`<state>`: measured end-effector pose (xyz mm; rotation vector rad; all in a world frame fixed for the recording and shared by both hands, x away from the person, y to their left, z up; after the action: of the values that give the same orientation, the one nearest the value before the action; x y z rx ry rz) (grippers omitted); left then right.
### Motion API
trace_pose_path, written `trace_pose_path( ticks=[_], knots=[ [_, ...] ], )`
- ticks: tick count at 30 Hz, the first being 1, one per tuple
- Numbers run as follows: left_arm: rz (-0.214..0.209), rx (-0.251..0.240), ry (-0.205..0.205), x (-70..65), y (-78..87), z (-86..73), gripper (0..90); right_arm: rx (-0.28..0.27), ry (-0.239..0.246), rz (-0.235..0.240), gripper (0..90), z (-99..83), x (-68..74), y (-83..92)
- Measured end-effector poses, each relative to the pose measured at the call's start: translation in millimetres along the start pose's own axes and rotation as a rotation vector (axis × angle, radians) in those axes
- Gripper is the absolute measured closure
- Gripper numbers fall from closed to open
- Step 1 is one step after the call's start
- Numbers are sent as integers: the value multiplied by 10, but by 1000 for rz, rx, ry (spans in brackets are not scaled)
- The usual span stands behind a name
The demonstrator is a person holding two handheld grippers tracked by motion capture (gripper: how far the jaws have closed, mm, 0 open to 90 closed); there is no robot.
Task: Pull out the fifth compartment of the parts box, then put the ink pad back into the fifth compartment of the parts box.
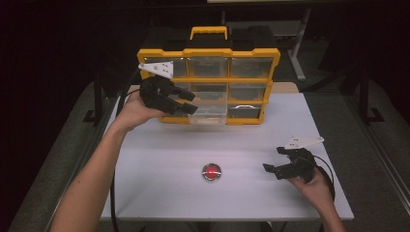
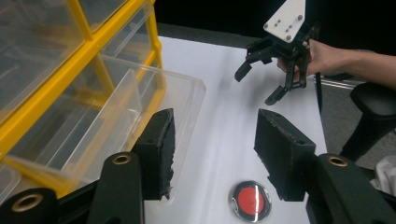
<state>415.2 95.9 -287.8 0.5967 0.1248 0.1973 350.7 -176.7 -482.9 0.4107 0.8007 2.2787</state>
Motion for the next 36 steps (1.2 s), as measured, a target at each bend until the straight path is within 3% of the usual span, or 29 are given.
trace_pose_path(
  ticks=[9,17,34,36],
  knots=[
    [32,-40,33,-91,183,-157,377,-6,-9,8,137,25,17,-12],
    [63,-40,55,-127,270,-363,359,-4,4,7,138,39,60,-22],
    [117,-55,83,-207,333,-623,337,-5,-1,7,138,10,58,-8],
    [118,-68,102,-210,323,-646,337,-6,0,5,138,6,51,-8]
  ],
)
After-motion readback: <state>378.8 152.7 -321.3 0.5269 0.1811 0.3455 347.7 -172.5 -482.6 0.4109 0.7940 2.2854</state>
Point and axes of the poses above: each handheld gripper's, and its own axes: y roughly backward along the jaws, z roughly out of its top, x roughly to its left, the point moved 10 cm from there along -y, roughly forward along the jaws, and after that the axes turned 2 degrees about y, right-handed, at the moved point
